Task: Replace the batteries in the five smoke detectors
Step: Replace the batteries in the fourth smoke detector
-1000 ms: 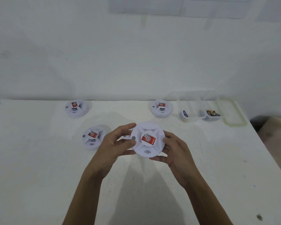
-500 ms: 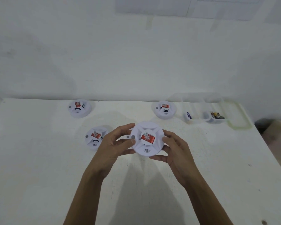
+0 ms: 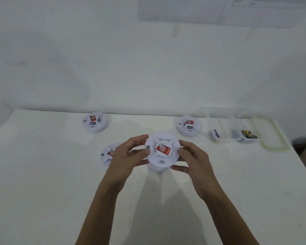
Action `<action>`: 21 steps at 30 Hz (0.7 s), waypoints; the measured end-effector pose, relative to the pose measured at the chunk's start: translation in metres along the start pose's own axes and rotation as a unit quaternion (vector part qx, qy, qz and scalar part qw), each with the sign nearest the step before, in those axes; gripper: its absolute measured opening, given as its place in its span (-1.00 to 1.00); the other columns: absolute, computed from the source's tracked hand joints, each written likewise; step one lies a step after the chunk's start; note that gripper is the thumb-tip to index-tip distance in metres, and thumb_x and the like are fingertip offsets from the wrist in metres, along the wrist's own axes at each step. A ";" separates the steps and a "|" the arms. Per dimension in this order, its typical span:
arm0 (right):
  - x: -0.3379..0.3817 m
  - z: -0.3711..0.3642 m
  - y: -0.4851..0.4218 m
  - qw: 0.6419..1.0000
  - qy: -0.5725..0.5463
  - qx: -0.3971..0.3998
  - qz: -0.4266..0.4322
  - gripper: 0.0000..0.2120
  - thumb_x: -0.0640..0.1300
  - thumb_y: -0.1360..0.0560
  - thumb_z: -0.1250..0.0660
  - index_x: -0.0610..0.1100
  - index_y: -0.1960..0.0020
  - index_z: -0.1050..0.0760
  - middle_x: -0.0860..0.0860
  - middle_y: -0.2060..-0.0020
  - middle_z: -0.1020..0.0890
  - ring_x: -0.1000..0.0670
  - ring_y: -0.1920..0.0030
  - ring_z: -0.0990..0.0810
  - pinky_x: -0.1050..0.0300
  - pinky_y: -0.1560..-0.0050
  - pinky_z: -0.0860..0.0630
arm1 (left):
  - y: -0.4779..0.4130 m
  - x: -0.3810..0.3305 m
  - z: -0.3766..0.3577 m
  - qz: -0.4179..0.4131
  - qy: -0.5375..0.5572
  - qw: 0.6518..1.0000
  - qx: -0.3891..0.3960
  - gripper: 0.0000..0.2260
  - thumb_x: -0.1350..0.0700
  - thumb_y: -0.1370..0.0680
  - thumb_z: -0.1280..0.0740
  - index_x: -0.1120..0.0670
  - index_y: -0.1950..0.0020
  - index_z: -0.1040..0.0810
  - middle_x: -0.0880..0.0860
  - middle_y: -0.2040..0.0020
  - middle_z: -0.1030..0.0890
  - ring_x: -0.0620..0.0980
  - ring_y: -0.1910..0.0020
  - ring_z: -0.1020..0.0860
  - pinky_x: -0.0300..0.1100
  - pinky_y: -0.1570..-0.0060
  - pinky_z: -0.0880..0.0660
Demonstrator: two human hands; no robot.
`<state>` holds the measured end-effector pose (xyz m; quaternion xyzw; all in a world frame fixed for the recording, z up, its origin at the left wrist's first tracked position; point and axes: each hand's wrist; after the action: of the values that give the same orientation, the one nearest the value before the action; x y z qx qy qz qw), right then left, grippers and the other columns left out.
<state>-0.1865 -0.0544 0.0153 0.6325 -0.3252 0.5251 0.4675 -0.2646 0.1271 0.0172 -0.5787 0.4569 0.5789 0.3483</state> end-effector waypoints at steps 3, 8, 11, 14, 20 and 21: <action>0.004 -0.006 -0.016 1.000 -0.006 -0.011 -0.006 -0.79 -0.21 -0.54 -0.31 -0.16 -0.17 -0.51 -0.12 0.01 -0.67 -0.10 0.07 -0.69 -0.09 0.02 -0.64 | -0.013 0.002 0.005 0.000 0.015 1.000 -0.022 -0.71 0.21 -0.53 -0.36 0.12 -0.25 -0.54 0.00 -0.14 -0.64 -0.01 -0.05 -0.64 -0.12 0.07 -0.61; 0.004 -0.024 -0.053 0.999 0.030 -0.037 0.004 -0.81 -0.20 -0.51 -0.37 -0.22 -0.10 -0.50 -0.14 0.03 -0.67 -0.12 0.08 -0.69 -0.10 0.00 -0.63 | -0.049 0.016 0.014 0.004 0.025 0.995 -0.095 -0.76 0.21 -0.52 -0.38 0.15 -0.18 -0.57 0.05 -0.11 -0.65 -0.02 -0.05 -0.63 -0.19 0.14 -0.59; -0.001 -0.038 -0.081 0.996 0.065 -0.052 0.019 -0.82 -0.19 -0.50 -0.36 -0.21 -0.09 -0.51 -0.12 0.04 -0.66 -0.11 0.05 -0.67 -0.10 0.01 -0.63 | -0.076 0.028 0.020 0.006 0.005 0.992 -0.127 -0.77 0.18 -0.51 -0.40 0.15 -0.16 -0.59 0.04 -0.08 -0.65 -0.03 -0.02 -0.64 -0.23 0.17 -0.58; -0.010 -0.050 -0.107 0.995 0.081 -0.061 0.016 -0.80 -0.19 -0.50 -0.34 -0.21 -0.12 -0.52 -0.10 0.01 -0.65 -0.08 0.03 -0.66 -0.06 0.02 -0.64 | -0.104 0.038 0.026 0.015 -0.030 0.987 -0.155 -0.77 0.17 -0.51 -0.40 0.14 -0.16 -0.60 0.03 -0.06 -0.66 -0.08 0.04 -0.65 -0.31 0.25 -0.56; -0.026 -0.065 -0.151 0.985 0.164 -0.049 -0.006 -0.76 -0.23 -0.53 -0.26 -0.19 -0.17 -0.53 -0.09 -0.04 -0.63 -0.05 0.08 -0.63 -0.06 -0.06 -0.61 | -0.148 0.054 0.039 0.049 -0.082 0.979 -0.179 -0.77 0.18 -0.49 -0.42 0.14 -0.14 -0.61 0.03 -0.01 -0.64 -0.11 0.10 -0.62 -0.28 0.24 -0.59; -0.029 -0.066 -0.157 0.983 0.177 -0.042 -0.009 -0.75 -0.23 -0.53 -0.26 -0.19 -0.19 -0.54 -0.10 -0.05 -0.64 -0.07 0.04 -0.63 -0.07 -0.08 -0.60 | -0.154 0.057 0.041 0.054 -0.096 0.978 -0.180 -0.75 0.18 -0.49 -0.41 0.15 -0.16 -0.60 0.04 -0.02 -0.63 -0.07 0.09 -0.62 -0.25 0.21 -0.60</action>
<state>-0.0754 0.0601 -0.0510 0.5120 -0.2535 0.6105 0.5485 -0.1404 0.2103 -0.0625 -0.5483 0.3406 0.7221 0.2489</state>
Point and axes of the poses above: each hand's wrist, its own y-axis away from the middle knuckle, its own z-axis out of the back of the hand, x = y × z
